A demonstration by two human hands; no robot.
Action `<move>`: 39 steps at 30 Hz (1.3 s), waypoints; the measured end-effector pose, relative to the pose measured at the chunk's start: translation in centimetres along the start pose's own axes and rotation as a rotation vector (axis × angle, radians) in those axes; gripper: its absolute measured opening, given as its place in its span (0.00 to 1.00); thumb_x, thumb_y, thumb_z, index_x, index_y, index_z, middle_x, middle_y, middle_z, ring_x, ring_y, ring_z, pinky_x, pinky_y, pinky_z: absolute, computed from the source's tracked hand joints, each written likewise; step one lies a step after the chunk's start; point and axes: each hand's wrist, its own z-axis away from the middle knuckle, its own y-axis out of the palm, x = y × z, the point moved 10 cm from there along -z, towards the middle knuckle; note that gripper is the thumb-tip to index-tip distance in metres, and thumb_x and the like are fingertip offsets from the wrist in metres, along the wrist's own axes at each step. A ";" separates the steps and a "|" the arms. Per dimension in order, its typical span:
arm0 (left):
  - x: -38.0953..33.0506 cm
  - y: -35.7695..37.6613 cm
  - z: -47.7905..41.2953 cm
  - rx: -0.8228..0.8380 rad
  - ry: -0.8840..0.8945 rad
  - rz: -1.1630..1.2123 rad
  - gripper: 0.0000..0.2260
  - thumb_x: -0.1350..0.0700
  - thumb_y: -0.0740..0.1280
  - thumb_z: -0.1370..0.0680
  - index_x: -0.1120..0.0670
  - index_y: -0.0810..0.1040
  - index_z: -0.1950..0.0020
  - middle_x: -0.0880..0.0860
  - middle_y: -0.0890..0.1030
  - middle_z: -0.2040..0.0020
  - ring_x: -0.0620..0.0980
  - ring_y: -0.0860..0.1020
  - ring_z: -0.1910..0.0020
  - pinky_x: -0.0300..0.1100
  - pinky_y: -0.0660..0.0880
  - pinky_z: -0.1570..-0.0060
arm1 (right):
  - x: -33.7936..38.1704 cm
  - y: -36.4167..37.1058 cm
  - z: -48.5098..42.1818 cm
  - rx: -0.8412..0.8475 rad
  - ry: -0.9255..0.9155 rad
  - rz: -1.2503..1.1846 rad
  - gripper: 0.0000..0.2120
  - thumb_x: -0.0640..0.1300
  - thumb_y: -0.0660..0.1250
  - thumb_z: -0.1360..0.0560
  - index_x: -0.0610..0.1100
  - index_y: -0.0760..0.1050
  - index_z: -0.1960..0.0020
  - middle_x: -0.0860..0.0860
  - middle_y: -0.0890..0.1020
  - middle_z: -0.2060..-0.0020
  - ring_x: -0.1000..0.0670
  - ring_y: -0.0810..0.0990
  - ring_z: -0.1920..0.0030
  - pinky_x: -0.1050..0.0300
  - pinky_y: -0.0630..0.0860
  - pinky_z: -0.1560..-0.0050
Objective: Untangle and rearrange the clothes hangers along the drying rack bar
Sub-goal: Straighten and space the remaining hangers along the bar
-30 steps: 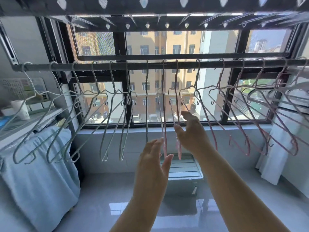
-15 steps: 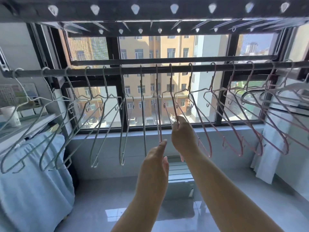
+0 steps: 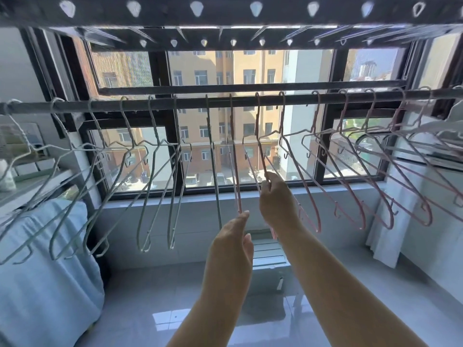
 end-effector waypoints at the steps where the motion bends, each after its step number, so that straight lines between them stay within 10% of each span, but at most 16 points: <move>1: -0.1 0.0 0.1 -0.001 0.001 0.004 0.21 0.64 0.65 0.26 0.53 0.71 0.34 0.52 0.79 0.42 0.50 0.80 0.52 0.40 0.76 0.46 | -0.1 -0.1 0.0 0.005 0.007 -0.005 0.17 0.41 0.51 0.19 0.39 0.65 0.32 0.44 0.79 0.53 0.54 0.72 0.64 0.69 0.65 0.70; 4: -0.5 0.1 0.4 -0.012 0.001 0.005 0.21 0.64 0.66 0.26 0.53 0.70 0.34 0.51 0.74 0.36 0.51 0.78 0.45 0.42 0.72 0.40 | -0.3 -0.3 0.4 0.061 0.032 0.026 0.19 0.46 0.52 0.20 0.39 0.63 0.32 0.44 0.77 0.49 0.47 0.76 0.51 0.53 0.76 0.52; 8: -2.1 -0.4 0.8 -0.044 0.043 -0.010 0.21 0.60 0.67 0.26 0.54 0.70 0.34 0.51 0.70 0.33 0.41 0.76 0.47 0.28 0.63 0.41 | 0.7 -1.8 2.1 0.120 -0.022 0.272 0.24 0.47 0.55 0.20 0.42 0.55 0.27 0.45 0.65 0.32 0.46 0.66 0.32 0.53 0.64 0.35; 13: -4.0 -1.2 0.3 -0.043 0.104 0.029 0.20 0.56 0.69 0.28 0.55 0.73 0.37 0.50 0.73 0.38 0.35 0.71 0.72 0.28 0.71 0.60 | 2.3 -6.5 4.0 -0.032 -0.142 0.283 0.20 0.42 0.62 0.23 0.43 0.66 0.32 0.47 0.69 0.34 0.48 0.69 0.34 0.66 0.63 0.42; 22: -4.6 -0.1 2.1 0.107 0.061 0.201 0.17 0.56 0.71 0.29 0.50 0.75 0.41 0.46 0.79 0.53 0.36 0.77 0.60 0.28 0.75 0.57 | -1.2 -4.5 5.0 0.136 0.150 0.069 0.21 0.42 0.56 0.20 0.39 0.58 0.29 0.39 0.76 0.44 0.45 0.77 0.50 0.53 0.73 0.52; 28: -4.7 -0.2 2.6 0.137 0.051 0.186 0.19 0.59 0.71 0.29 0.51 0.74 0.39 0.46 0.77 0.48 0.43 0.77 0.55 0.33 0.75 0.52 | -2.1 -3.3 4.7 0.099 0.252 -0.010 0.21 0.44 0.53 0.20 0.40 0.58 0.28 0.41 0.70 0.34 0.43 0.69 0.34 0.48 0.65 0.35; 39: -4.7 2.3 -1.3 0.016 0.003 -0.024 0.30 0.54 0.64 0.24 0.58 0.53 0.27 0.54 0.62 0.28 0.49 0.59 0.29 0.32 0.49 0.35 | -1.8 -5.2 1.4 0.021 0.042 0.044 0.14 0.43 0.52 0.19 0.38 0.73 0.44 0.46 0.79 0.57 0.53 0.74 0.61 0.70 0.65 0.68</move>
